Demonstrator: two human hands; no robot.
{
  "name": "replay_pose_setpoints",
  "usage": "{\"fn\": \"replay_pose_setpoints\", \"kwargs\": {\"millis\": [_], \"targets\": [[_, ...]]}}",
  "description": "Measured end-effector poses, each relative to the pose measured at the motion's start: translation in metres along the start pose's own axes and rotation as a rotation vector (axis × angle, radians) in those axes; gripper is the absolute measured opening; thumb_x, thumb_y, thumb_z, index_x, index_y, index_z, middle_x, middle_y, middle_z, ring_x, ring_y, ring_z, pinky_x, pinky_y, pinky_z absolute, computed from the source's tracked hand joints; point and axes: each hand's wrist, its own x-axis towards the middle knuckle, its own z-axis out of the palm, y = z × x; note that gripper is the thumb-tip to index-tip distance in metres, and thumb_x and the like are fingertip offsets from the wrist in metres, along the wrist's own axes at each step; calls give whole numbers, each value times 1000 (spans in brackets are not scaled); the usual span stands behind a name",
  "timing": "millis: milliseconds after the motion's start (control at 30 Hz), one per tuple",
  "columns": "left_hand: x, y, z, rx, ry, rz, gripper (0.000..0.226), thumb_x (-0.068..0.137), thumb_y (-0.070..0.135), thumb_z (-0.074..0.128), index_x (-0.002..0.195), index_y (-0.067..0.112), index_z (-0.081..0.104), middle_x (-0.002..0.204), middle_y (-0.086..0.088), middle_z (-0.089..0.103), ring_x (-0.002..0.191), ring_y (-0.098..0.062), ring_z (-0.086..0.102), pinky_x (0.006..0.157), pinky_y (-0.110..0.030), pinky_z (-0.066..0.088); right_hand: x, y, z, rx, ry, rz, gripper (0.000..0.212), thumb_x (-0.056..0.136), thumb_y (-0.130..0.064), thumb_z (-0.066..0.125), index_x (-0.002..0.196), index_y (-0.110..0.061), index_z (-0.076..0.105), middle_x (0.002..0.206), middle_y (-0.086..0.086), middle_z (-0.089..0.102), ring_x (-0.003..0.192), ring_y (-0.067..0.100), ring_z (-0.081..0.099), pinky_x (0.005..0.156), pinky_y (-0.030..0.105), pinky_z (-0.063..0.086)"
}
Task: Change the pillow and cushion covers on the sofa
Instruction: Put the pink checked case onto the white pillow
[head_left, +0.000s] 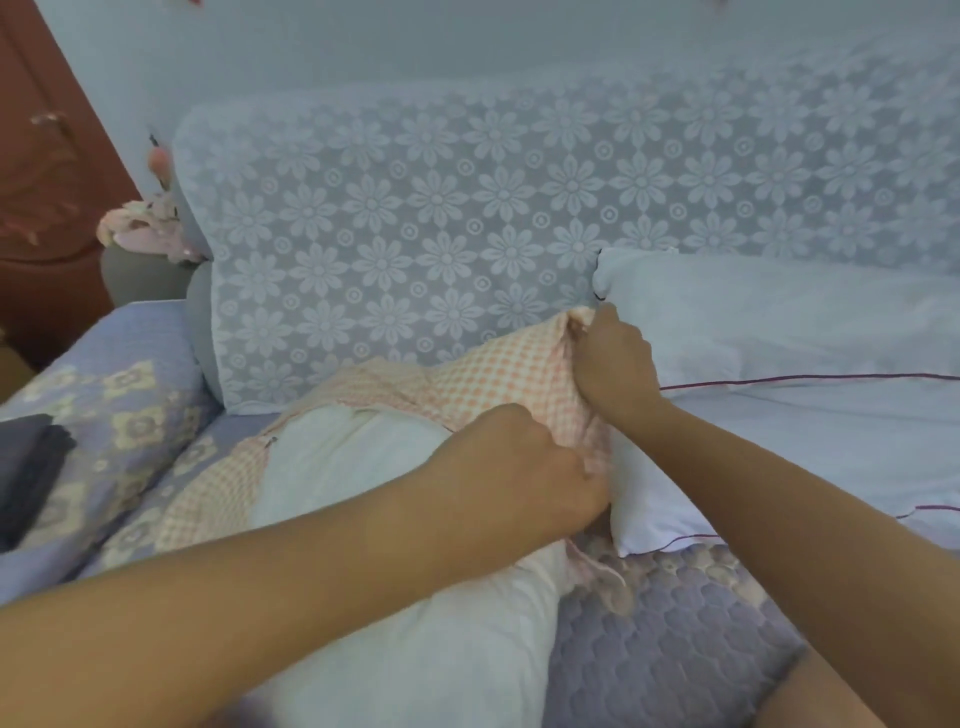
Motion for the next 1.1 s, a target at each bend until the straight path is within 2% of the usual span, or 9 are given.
{"fn": "replay_pose_setpoints", "kwargs": {"millis": [67, 233, 367, 467, 600, 667, 800, 967, 1100], "targets": [[-5, -7, -15, 21, -83, 7, 38, 75, -5, 28, 78, 19, 57, 47, 5, 31, 42, -19, 19, 46, -23, 26, 1, -1, 3, 70, 35, 10, 21, 103, -17, 38, 116, -4, 48, 109, 19, 62, 98, 38, 58, 74, 37, 36], [-23, -12, -1, -148, -205, -322, 34, 63, 12, 67, 89, 25, 49, 46, 5, 46, 35, -24, 39, 44, -25, 20, 22, 28, -1, 255, 46, 222, 23, 101, -21, 43, 107, -3, 56, 99, 13, 58, 94, 33, 57, 71, 33, 36], [-25, 3, 12, -257, -68, -202, 20, 73, 13, 44, 84, 24, 56, 57, 5, 48, 43, -23, 43, 42, -29, 32, 28, 53, 9, 378, 43, 346, 25, 100, -26, 49, 101, -2, 59, 97, 12, 58, 97, 34, 60, 71, 32, 37], [-29, 23, 44, -341, -68, -281, 33, 70, 9, 57, 100, 24, 59, 82, 4, 52, 72, -20, 49, 64, -31, 39, 14, 75, 14, 275, -60, 311, 12, 96, -12, 50, 100, -5, 59, 99, 12, 61, 101, 36, 60, 77, 36, 44], [-69, 13, 111, -463, -275, -526, 55, 83, 31, 47, 139, 30, 51, 131, -1, 54, 122, -23, 47, 107, -45, 41, -35, 77, 7, 18, -54, 80, 41, 92, -2, 51, 132, -11, 57, 129, 17, 56, 119, 36, 51, 102, 40, 37], [-84, 5, 132, -404, -358, -535, 51, 85, 32, 48, 135, 26, 58, 129, -2, 59, 121, -25, 53, 103, -47, 44, -77, 59, 14, 61, -42, -162, 35, 92, -13, 59, 126, -15, 61, 125, 9, 56, 117, 28, 48, 99, 32, 34], [-77, -37, 142, -183, -371, -625, 32, 77, 28, 63, 108, 24, 69, 103, 1, 66, 97, -28, 62, 82, -41, 49, -155, 37, 46, -98, -289, -457, 44, 82, -40, 54, 121, -21, 59, 111, -2, 50, 102, 19, 42, 86, 28, 37], [-114, -98, 136, 27, -294, -625, 18, 78, 16, 68, 96, 14, 67, 76, -6, 63, 64, -30, 63, 59, -39, 46, -157, 30, 65, -303, -2, -384, 26, 63, -5, 65, 88, -13, 64, 81, 3, 50, 68, 27, 51, 60, 34, 34], [-175, -78, 146, 7, -194, -386, 41, 87, 14, 46, 122, 9, 67, 92, -8, 63, 73, -30, 60, 56, -38, 48, -198, 24, 60, -163, 159, -724, 25, 82, -2, 53, 98, -8, 71, 76, 4, 48, 66, 25, 46, 63, 33, 27]]}}
